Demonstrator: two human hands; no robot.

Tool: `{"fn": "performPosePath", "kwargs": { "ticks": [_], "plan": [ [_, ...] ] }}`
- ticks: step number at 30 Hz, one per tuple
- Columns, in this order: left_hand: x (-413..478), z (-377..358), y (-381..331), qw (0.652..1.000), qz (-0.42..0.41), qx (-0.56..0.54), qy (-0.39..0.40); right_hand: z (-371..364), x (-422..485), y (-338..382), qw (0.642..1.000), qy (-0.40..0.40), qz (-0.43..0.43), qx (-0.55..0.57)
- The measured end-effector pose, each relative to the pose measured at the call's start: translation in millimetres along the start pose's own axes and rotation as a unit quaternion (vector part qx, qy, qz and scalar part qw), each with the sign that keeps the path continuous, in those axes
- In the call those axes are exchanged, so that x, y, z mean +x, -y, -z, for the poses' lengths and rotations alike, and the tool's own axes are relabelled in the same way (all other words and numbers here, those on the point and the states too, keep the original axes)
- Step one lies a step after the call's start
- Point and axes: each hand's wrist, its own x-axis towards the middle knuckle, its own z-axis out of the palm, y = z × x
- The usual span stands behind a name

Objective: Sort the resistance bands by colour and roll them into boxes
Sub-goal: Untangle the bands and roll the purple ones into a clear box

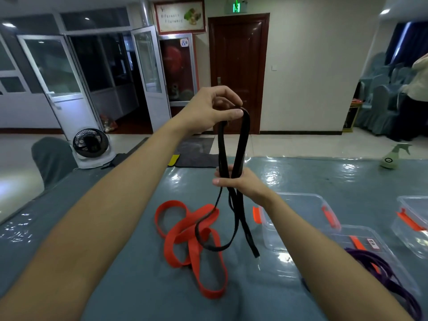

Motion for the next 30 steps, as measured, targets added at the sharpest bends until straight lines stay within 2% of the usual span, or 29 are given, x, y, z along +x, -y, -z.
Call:
{"fn": "performPosePath", "kwargs": {
  "ticks": [5, 8, 11, 16, 18, 19, 21, 22, 24, 26, 27, 28, 30],
  "plan": [
    [-12, 16, -1, 0.999, 0.006, -0.023, -0.036, -19, 1, -19, 0.999, 0.014, -0.038, 0.025],
    [-31, 47, 27, 0.989, 0.051, -0.092, -0.104, -5, -1, -23, 0.998, -0.016, -0.061, 0.000],
    [-64, 73, 79, 0.963, 0.106, -0.182, -0.170, 15, 1, -14, 0.997, -0.037, -0.067, -0.027],
    [-129, 75, 171, 0.897, 0.172, -0.318, -0.255, 28, 9, 8, 0.985, 0.107, -0.087, -0.106],
    [-152, 69, 197, 0.875, 0.209, -0.337, -0.277, 29, 12, 15, 0.973, 0.117, -0.087, -0.180],
    [-164, 63, 208, 0.876, 0.234, -0.319, -0.276, 29, 14, 18, 0.968, 0.114, -0.086, -0.208],
    [-190, 41, 225, 0.899, 0.291, -0.232, -0.229, 30, 15, 26, 0.959, 0.113, -0.082, -0.246],
    [-202, 28, 232, 0.913, 0.326, -0.173, -0.174, 30, 15, 29, 0.953, 0.117, -0.081, -0.266],
    [-220, -2, 242, 0.917, 0.397, -0.044, 0.002, 30, 15, 35, 0.935, 0.141, -0.092, -0.311],
    [-224, -32, 240, 0.889, 0.410, 0.096, 0.181, 28, 12, 40, 0.907, 0.184, -0.123, -0.357],
    [-220, -47, 233, 0.887, 0.385, 0.129, 0.218, 28, 9, 41, 0.890, 0.206, -0.136, -0.383],
    [-212, -63, 224, 0.902, 0.351, 0.126, 0.217, 28, 6, 42, 0.873, 0.220, -0.144, -0.411],
    [-190, -94, 200, 0.940, 0.292, 0.045, 0.172, 30, -2, 44, 0.845, 0.229, -0.148, -0.459]
  ]
}}
